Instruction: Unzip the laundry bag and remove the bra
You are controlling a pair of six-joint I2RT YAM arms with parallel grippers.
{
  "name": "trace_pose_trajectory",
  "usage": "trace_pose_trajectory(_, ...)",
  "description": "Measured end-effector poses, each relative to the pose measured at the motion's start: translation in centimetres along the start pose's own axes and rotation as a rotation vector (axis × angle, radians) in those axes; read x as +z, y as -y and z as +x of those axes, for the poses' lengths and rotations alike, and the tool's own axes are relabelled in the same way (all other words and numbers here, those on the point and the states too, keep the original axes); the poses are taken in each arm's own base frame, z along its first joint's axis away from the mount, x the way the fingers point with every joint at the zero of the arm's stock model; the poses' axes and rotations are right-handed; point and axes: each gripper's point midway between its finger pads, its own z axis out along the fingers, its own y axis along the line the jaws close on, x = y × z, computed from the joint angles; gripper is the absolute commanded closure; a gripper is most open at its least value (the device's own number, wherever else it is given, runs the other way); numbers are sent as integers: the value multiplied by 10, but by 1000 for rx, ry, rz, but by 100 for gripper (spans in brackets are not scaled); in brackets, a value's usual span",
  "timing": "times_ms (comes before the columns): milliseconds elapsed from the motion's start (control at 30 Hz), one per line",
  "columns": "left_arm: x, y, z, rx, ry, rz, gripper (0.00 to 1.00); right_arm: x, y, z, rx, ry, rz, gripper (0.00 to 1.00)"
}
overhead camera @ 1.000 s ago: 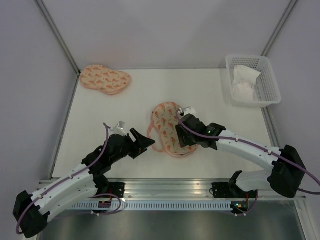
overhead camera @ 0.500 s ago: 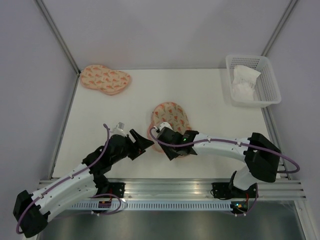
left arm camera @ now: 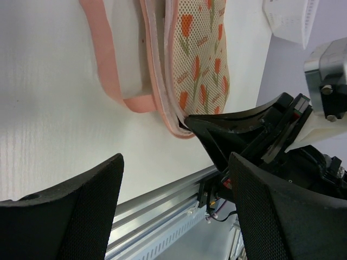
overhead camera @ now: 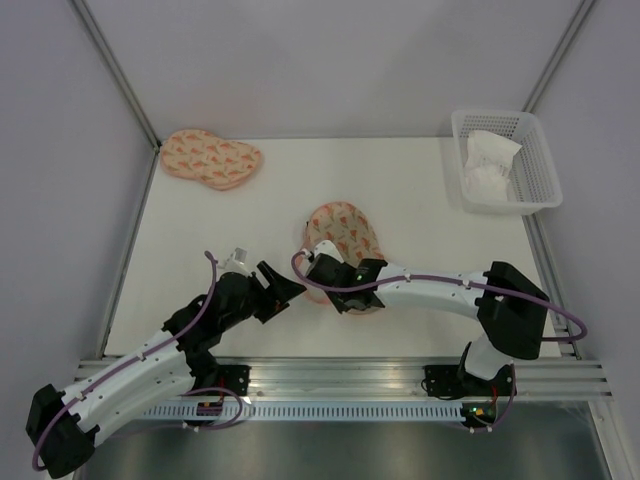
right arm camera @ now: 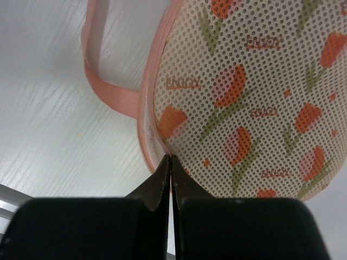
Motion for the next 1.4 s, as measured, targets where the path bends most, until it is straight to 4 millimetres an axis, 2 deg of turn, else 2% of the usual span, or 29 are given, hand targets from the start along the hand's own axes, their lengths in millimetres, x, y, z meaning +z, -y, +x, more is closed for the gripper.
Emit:
trace_pose_trajectory(167,0,0,0,0,0,0,18,-14,13,-12,44,61,53,100)
trace_pose_trajectory(300,0,-1,0,2,-2,-3,18,-46,42,-32,174,174,149,100)
trace_pose_trajectory(400,3,-4,2,11,-11,-19,18,-73,85,-48,350,267,260,100)
trace_pose_trajectory(533,8,-7,6,28,-35,-47,19,-96,177,-47,649,335,464,100)
trace_pose_trajectory(633,10,-7,9,40,-58,-58,19,-97,240,-23,825,324,613,100)
trace_pose_trajectory(733,14,-4,12,52,-81,-62,19,-89,286,11,951,264,730,96)
trace_pose_trajectory(767,15,-3,13,59,-88,-62,19,-85,296,21,978,240,756,89)
trace_pose_trajectory(800,16,-1,13,66,-94,-59,19,-81,304,28,998,216,774,68)
trace_pose_trajectory(833,17,3,13,74,-100,-50,19,-77,311,33,1017,197,788,60)
trace_pose_trajectory(867,17,8,12,83,-98,-36,19,-72,315,36,1020,176,791,55)
trace_pose_trajectory(900,18,14,11,91,-94,-17,19,-66,317,39,1020,155,782,45)
trace_pose_trajectory(967,18,28,6,112,-76,27,19,-56,313,39,1012,131,733,38)
trace_pose_trajectory(1033,19,44,-2,129,-43,71,19,-49,304,36,995,138,655,35)
trace_pose_trajectory(1133,27,65,-14,149,8,116,19,-50,286,29,956,185,528,32)
trace_pose_trajectory(1267,55,76,-20,162,23,97,19,-57,270,8,906,266,382,32)
trace_pose_trajectory(1400,95,69,-16,164,0,33,20,-39,256,-4,866,251,272,31)
